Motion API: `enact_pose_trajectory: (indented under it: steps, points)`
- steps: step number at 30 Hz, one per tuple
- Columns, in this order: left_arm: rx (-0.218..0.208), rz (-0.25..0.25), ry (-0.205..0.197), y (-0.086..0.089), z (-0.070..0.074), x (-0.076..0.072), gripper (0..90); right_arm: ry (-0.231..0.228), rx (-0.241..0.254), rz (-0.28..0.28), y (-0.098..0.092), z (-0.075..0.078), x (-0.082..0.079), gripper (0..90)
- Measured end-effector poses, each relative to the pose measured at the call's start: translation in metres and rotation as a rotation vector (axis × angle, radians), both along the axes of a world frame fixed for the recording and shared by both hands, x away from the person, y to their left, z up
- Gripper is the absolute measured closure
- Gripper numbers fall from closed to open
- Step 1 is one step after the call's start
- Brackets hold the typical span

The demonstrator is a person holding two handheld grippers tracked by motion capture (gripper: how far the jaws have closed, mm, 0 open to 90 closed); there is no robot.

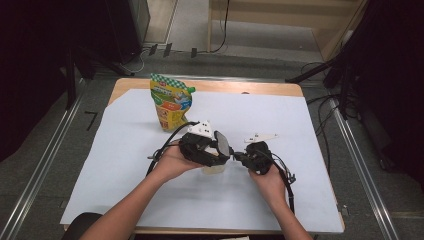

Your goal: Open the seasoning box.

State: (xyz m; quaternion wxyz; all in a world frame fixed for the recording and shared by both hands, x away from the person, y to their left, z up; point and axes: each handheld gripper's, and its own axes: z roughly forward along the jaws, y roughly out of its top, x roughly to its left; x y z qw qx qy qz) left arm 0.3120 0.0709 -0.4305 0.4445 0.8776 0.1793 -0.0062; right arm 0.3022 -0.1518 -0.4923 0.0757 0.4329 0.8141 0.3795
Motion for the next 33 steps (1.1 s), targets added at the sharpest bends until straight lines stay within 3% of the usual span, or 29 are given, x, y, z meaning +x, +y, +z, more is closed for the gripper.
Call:
enact_pose_trajectory:
  steps: [6,11,14,19,23,33]
  points:
    - [-0.032,-0.031,0.005,-0.002,0.004,-0.001,56.8,-0.008,0.010,0.019,0.004,0.001,-0.006,90.0]
    - [-0.033,-0.055,0.015,-0.005,0.004,-0.002,63.7,-0.017,0.002,0.039,0.012,-0.001,-0.012,90.0]
    - [-0.028,-0.056,0.012,-0.005,0.005,-0.002,64.0,-0.025,0.001,0.046,0.014,0.000,-0.014,90.0]
    - [-0.023,-0.027,0.010,0.002,0.009,-0.002,64.3,-0.022,0.051,0.030,0.007,0.008,-0.021,90.0]
    - [-0.022,-0.022,0.013,0.005,0.012,-0.003,64.3,-0.021,0.074,0.055,0.006,0.014,-0.030,90.0]
    - [-0.025,-0.021,0.030,0.002,0.011,-0.005,64.5,-0.053,0.062,0.083,0.015,0.017,-0.036,90.0]
